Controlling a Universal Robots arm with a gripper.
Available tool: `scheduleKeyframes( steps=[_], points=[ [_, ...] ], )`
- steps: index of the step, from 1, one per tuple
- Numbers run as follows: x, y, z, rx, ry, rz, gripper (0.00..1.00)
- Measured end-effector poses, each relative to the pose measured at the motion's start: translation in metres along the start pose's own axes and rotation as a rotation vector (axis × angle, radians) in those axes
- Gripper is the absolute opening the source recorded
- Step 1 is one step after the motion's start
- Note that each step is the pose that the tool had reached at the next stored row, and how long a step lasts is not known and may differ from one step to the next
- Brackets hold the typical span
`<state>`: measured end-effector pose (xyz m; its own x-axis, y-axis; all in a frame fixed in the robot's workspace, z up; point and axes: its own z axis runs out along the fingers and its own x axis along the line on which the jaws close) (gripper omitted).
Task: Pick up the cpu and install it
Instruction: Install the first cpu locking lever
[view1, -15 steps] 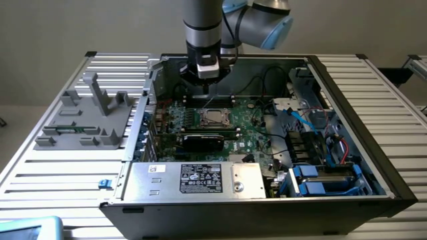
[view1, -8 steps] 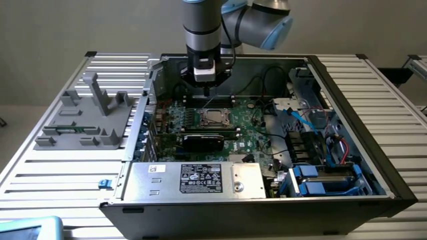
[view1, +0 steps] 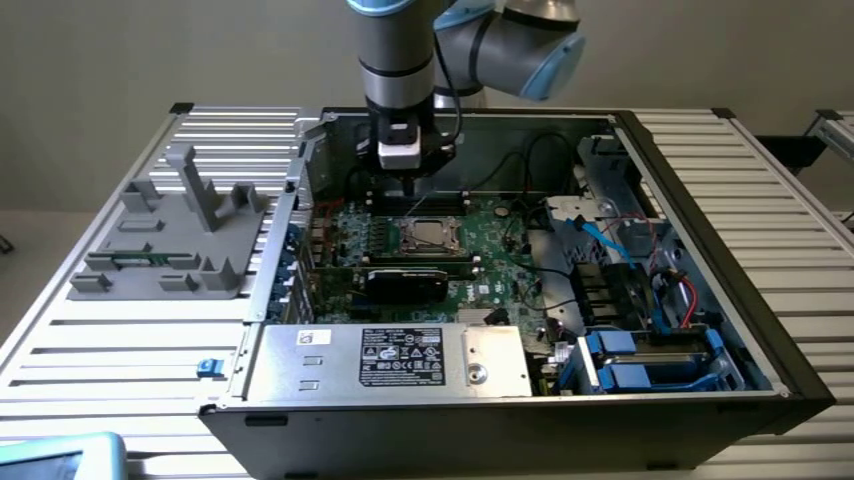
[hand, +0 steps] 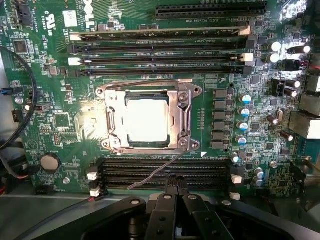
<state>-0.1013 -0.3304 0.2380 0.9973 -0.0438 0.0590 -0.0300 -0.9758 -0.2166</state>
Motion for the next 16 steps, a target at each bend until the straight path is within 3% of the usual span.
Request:
scheduleKeyframes(
  steps=[4, 11, 16],
  points=[
    [-0.004, 0.0011, 0.0042, 0.0081, 0.0031, 0.015, 0.11],
    [-0.005, 0.0024, 0.0105, 0.0250, 0.0177, 0.084, 0.11],
    [-0.009, 0.0039, 0.0160, 0.0252, 0.0223, 0.104, 0.11]
  ],
)
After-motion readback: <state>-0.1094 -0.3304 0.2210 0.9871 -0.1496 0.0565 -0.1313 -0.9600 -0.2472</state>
